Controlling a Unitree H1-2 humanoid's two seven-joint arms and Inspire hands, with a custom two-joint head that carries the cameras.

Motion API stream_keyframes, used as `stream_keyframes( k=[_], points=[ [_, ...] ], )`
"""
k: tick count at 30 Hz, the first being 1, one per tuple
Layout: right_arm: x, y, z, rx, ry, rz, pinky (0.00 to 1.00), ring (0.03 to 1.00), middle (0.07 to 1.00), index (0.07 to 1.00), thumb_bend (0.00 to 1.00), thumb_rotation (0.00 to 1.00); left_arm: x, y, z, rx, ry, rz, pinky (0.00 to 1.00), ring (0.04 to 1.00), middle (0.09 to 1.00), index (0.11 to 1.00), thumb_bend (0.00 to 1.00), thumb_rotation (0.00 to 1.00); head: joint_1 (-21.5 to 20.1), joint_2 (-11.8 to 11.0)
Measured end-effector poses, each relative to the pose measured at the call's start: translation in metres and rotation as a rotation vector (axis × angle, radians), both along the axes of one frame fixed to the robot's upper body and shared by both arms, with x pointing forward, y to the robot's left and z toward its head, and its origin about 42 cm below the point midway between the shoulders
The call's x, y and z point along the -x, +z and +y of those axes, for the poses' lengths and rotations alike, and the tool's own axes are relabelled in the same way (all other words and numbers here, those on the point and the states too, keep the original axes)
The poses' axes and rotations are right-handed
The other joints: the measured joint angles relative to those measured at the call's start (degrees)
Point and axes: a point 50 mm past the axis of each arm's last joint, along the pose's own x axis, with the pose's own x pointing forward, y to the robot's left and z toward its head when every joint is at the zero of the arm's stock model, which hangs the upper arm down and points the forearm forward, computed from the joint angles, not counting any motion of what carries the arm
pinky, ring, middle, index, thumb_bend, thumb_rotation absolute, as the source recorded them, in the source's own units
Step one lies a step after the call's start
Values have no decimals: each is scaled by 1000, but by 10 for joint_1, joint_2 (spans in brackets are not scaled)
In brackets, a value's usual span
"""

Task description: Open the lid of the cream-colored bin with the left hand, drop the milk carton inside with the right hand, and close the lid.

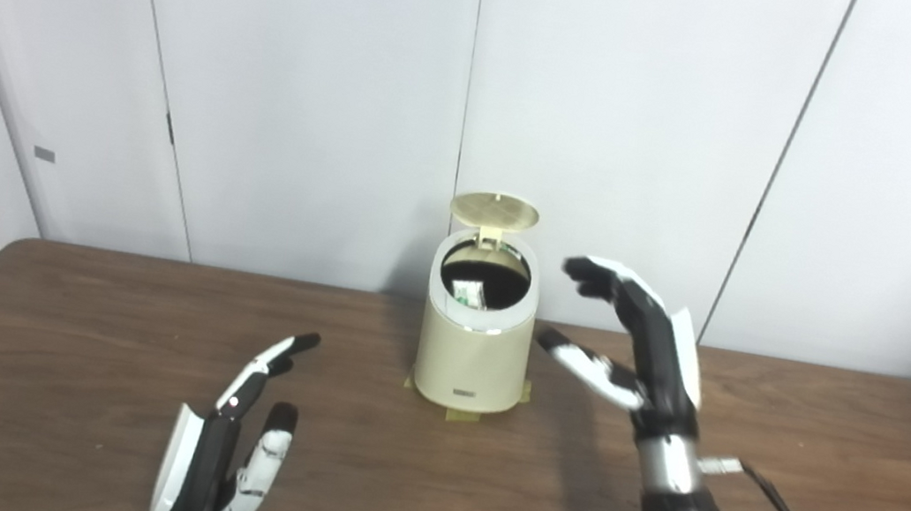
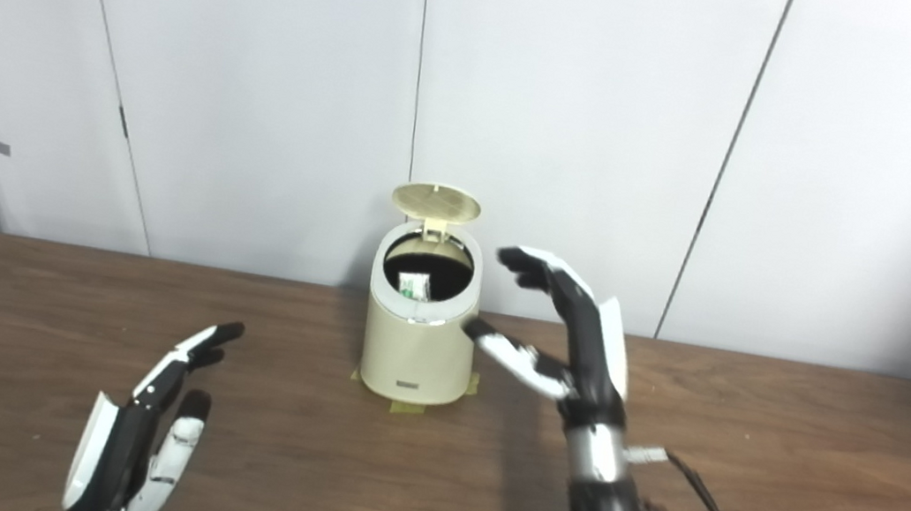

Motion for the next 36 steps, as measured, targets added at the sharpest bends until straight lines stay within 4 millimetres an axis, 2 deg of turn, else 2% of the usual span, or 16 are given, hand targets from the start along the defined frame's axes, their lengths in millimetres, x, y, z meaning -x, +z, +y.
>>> stream_keyframes(
  k=[4,6,9,14,16,18,20,23,31,36],
  points=[
    [21,-12,-6,-15,-3,23,761,826,834,830,495,718,-1,0,0,10,0,-1,826,876,852,833,361,936,-7,-3],
    [29,-14,-6,13,2,23,749,821,836,833,457,748,-1,0,0,10,0,-1,826,876,852,833,365,948,-8,-3],
    [38,-20,-11,48,-6,52,787,844,854,850,460,757,-1,0,0,11,2,-2,827,875,851,829,365,948,-9,0],
    [61,-42,-26,76,-8,129,852,880,884,888,442,752,-1,0,0,10,4,-2,823,876,852,831,360,941,-9,0],
    [67,-42,-30,78,-2,123,864,889,891,897,446,752,-1,0,0,10,3,-2,823,877,855,833,364,944,-10,-1],
    [70,-42,-33,79,2,121,857,898,901,907,448,772,-2,0,1,12,5,-2,826,878,856,834,363,945,-9,-1],
    [73,-42,-35,81,9,120,895,921,922,928,451,830,-2,0,1,12,7,-3,830,880,859,836,359,944,-12,0],
    [79,-43,-37,70,32,128,949,957,953,953,331,980,-2,0,1,13,7,0,840,888,864,843,360,950,-13,0],
    [83,-43,-41,56,45,140,901,932,933,917,214,1000,-3,-1,3,29,1,7,862,907,889,866,343,982,-18,2],
    [87,-44,-45,47,30,146,909,918,906,890,194,998,-5,1,5,26,-8,7,869,909,885,862,396,985,-20,2]
  ],
)
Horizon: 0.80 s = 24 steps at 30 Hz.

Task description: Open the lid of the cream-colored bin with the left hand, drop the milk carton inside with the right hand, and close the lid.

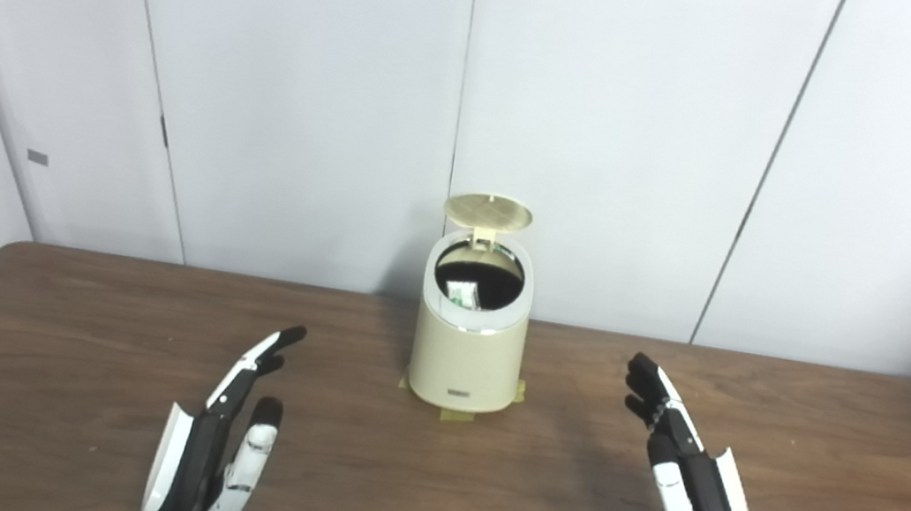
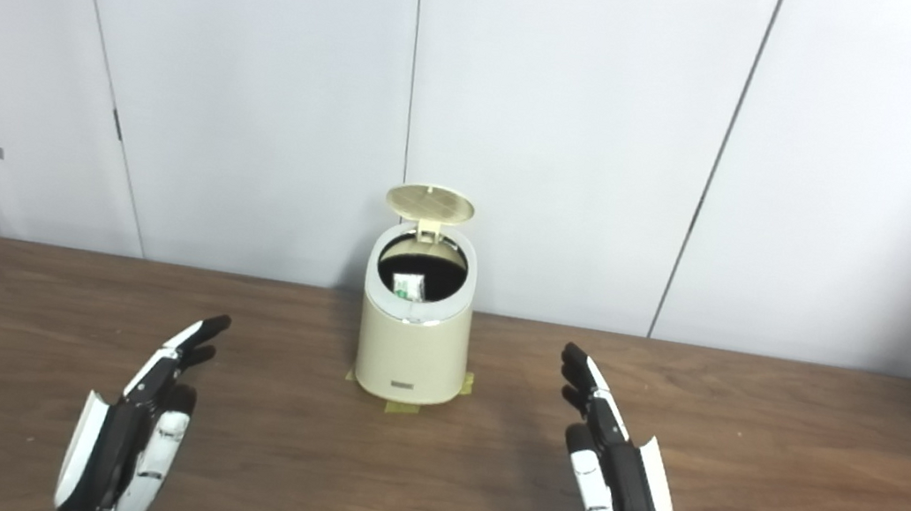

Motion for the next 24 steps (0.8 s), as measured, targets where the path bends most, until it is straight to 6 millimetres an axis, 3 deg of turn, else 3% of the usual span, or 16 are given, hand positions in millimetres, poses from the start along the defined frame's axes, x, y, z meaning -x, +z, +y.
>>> stream_keyframes(
  k=[6,10,12,16,24],
  points=[
    [2,0,-5,-18,-28,6,879,897,886,870,224,915,-6,4,4,-25,16,40,953,936,851,831,473,998,-1,-3],
    [2,-1,-4,-30,-34,6,821,872,871,854,189,957,-20,18,7,-105,17,104,958,937,840,818,511,1000,-7,-11],
    [2,-1,-4,-30,-32,5,775,853,861,842,175,973,-31,40,8,-142,13,59,976,942,845,824,544,1000,-7,-11],
    [2,-1,-3,-27,-28,-12,775,853,861,844,188,975,-63,90,-4,-228,39,-30,998,974,844,834,642,1000,-13,-21],
    [-1,-2,1,-43,-32,-13,863,884,876,866,194,1000,-106,165,-54,-447,106,-105,1000,964,853,832,787,1000,-7,-21]
  ],
)
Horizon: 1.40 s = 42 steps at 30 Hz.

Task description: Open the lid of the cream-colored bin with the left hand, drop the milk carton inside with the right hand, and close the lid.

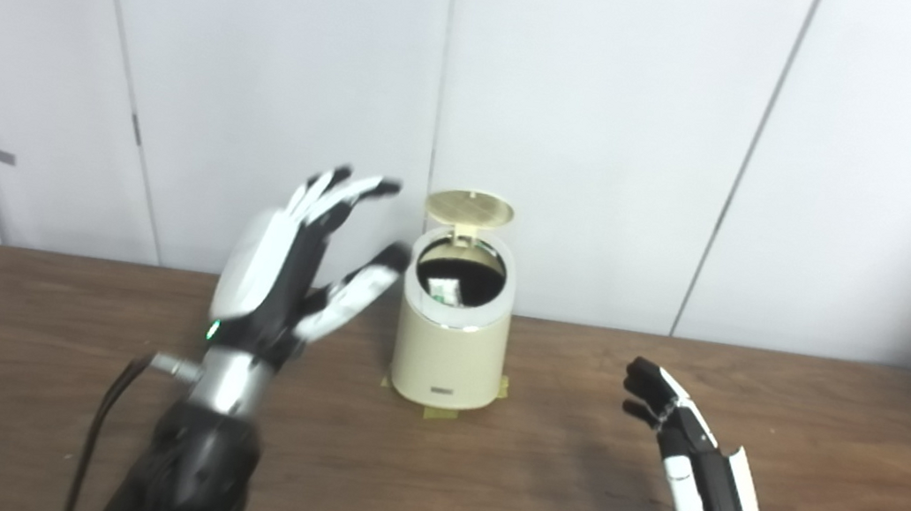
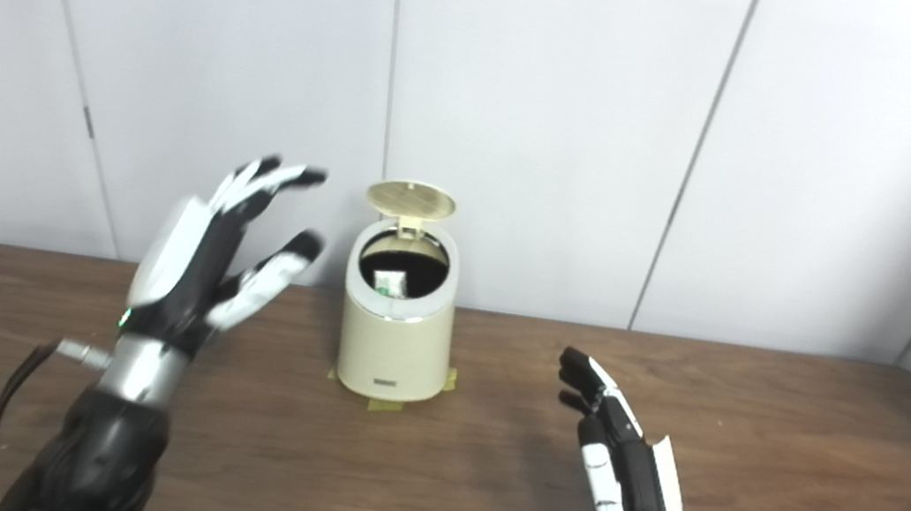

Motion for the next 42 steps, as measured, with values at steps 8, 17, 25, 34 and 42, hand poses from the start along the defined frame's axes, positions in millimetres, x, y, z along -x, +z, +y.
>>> stream_keyframes(
  k=[8,17,25,34,42],
  points=[
    [-1,-1,0,1,-1,5,854,884,875,860,180,1000,-16,28,-25,-163,76,-21,1000,934,854,833,888,1000,-2,-11],
    [-3,-2,1,-8,7,9,841,882,877,860,207,898,-44,18,-50,-328,106,101,1000,935,853,844,887,1000,0,-12],
    [-3,-3,1,-7,7,11,844,886,888,867,209,907,-68,17,-65,-447,158,207,1000,968,884,879,949,1000,0,-12],
    [-4,-3,4,-2,22,14,827,869,873,854,174,901,-84,9,-71,-452,185,284,1000,986,908,897,972,1000,-3,-15],
    [-6,-3,6,12,22,12,835,871,870,857,179,928,-90,16,-77,-438,189,300,1000,982,894,877,971,1000,-1,-11]
  ],
)
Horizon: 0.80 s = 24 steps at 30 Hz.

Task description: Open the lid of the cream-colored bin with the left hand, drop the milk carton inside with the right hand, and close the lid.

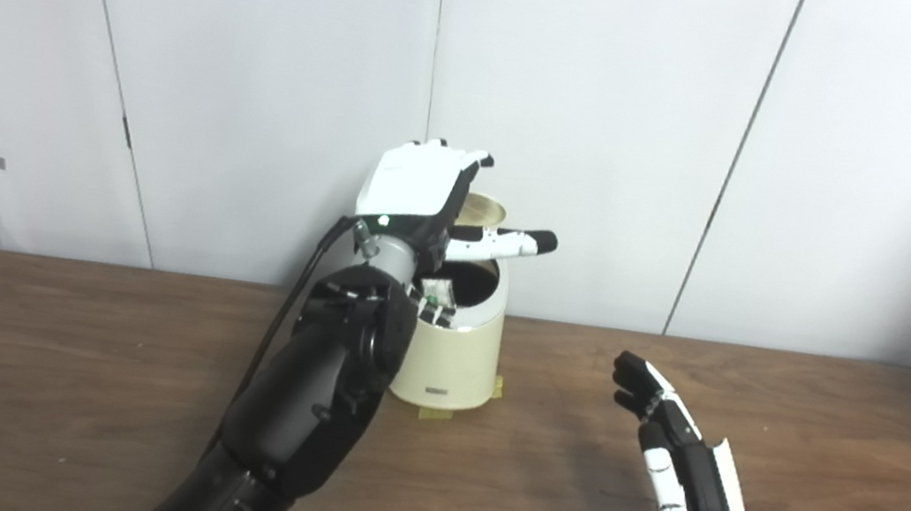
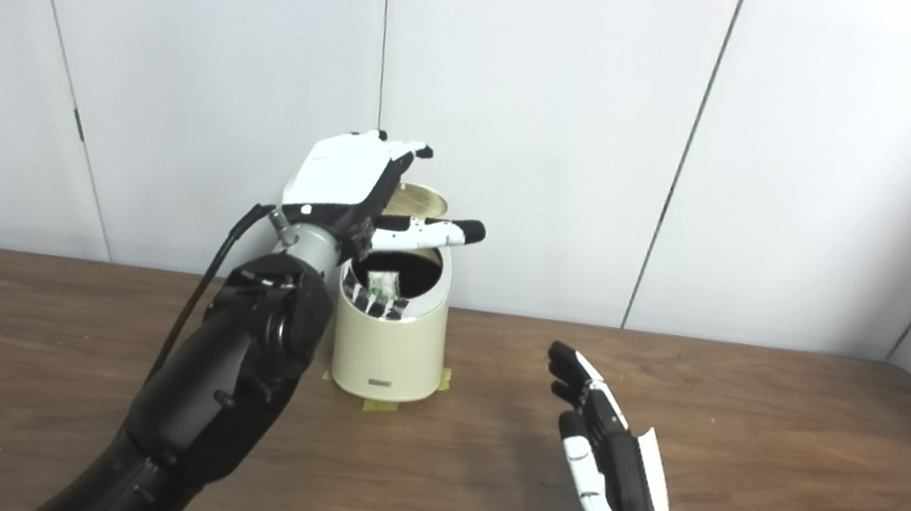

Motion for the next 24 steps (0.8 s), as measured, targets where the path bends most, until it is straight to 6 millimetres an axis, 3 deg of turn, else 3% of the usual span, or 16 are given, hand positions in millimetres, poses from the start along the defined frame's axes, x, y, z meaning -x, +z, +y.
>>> stream_keyframes(
  k=[10,24],
  points=[
    [-1,0,1,13,3,-2,826,865,868,856,175,927,15,5,-7,-18,-45,-34,1000,981,880,865,963,1000,0,4],
    [-1,0,2,31,0,17,833,877,881,867,189,914,18,-14,0,-41,-30,39,1000,948,831,817,969,983,-5,11]
  ],
)
